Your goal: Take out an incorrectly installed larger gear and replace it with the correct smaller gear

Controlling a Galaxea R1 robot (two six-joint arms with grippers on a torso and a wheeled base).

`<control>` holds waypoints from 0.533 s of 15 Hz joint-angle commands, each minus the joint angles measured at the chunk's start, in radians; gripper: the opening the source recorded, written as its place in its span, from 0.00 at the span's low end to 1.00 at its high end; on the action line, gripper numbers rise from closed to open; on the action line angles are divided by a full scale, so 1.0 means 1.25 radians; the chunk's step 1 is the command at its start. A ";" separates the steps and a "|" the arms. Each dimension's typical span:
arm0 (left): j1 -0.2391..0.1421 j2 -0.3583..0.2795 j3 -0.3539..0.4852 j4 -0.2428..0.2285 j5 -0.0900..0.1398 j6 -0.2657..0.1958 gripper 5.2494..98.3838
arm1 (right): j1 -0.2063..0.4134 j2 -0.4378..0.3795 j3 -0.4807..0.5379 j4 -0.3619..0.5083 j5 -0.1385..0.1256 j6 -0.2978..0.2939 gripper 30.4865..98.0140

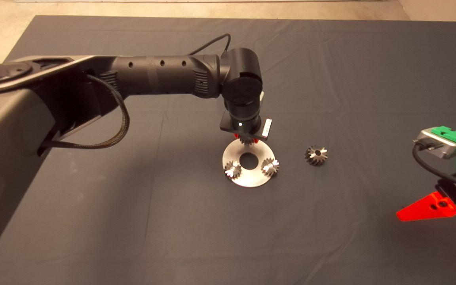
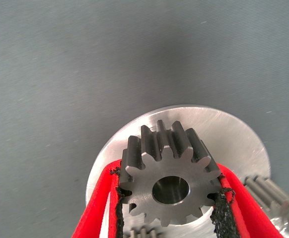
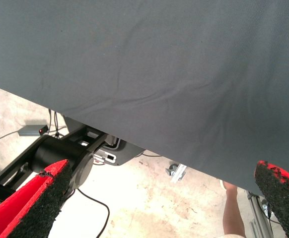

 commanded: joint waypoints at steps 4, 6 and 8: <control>-0.007 0.005 0.005 0.014 -0.019 0.003 0.31 | 0.017 -0.005 0.004 0.029 -0.001 0.005 1.00; -0.006 0.005 0.007 0.016 -0.017 0.004 0.31 | 0.017 -0.005 0.004 0.029 -0.001 0.005 1.00; -0.006 0.005 0.008 0.016 -0.014 0.003 0.31 | 0.017 -0.005 0.004 0.029 -0.001 0.005 1.00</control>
